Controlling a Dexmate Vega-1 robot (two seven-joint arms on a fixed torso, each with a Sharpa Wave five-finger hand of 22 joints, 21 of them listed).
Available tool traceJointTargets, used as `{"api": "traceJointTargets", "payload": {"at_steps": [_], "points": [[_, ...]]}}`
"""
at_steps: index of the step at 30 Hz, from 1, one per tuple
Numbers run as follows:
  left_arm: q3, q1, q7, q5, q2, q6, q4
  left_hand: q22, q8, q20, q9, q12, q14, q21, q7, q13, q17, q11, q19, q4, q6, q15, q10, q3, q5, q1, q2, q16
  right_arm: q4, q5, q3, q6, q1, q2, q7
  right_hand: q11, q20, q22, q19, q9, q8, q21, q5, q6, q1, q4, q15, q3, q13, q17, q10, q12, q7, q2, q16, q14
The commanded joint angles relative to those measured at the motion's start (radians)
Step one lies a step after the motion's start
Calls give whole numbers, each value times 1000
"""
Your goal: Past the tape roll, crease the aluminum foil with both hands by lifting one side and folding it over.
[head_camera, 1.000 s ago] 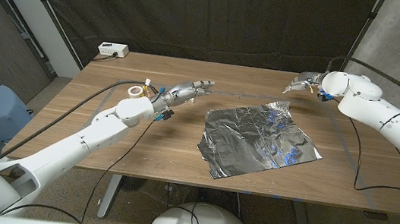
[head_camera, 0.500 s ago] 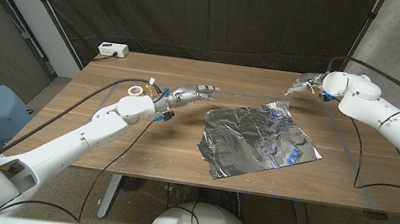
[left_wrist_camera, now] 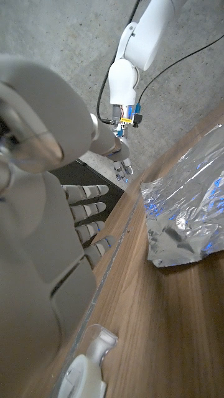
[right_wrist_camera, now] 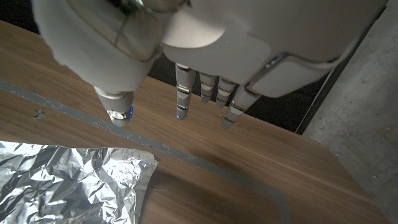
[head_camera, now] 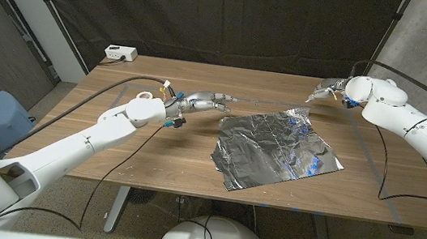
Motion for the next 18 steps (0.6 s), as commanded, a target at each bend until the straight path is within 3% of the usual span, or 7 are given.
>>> {"api": "traceJointTargets", "payload": {"at_steps": [1,7,11,16,18], "points": [[28,-48,0,165,24,-48,-11,6,-3,0,6,-1,-14,-1,-10,5,6,4,-11,19,14,4,-5,-21,-2,-32,12,2,2,2,14,-2,-3,2,-12,5,4,3,-4,5,-7,1,8,-7,3,0,4,-7,3,2,-13,3,1,-4,1,-6],[34,-56,-6,206,27,-48,-20,8,-6,4,6,-2,-27,-1,-12,6,13,8,-25,62,36,18,-3,-55,-3,-92,39,6,-9,4,20,-12,-12,-3,-19,9,5,3,-6,5,-9,2,9,-10,1,3,5,-9,3,2,-18,3,-2,-5,3,-8],[38,-58,-7,234,31,-44,-29,8,1,-3,6,8,-30,-2,4,5,9,18,-40,69,78,17,27,-75,0,-118,42,6,-13,7,23,-13,-18,-6,-25,9,5,3,-6,5,-10,2,9,-12,0,5,5,-10,3,3,-22,3,-4,-5,3,-9],[48,-70,-26,266,39,-32,-36,9,0,-8,6,11,-29,-3,2,5,11,15,-48,80,91,18,40,-84,0,-139,46,8,-14,11,25,-14,-21,-6,-30,11,5,3,-7,5,-13,3,9,-18,-1,7,7,-12,2,3,-31,2,-9,-5,3,-13],[54,-77,-40,280,42,-24,-39,9,2,-8,6,10,-31,-4,-2,4,14,17,-60,96,108,23,42,-93,0,-162,55,10,-12,8,22,-14,-18,-3,-29,11,5,3,-7,5,-14,3,9,-20,-2,7,8,-12,2,3,-32,2,-10,-5,2,-16]]}}
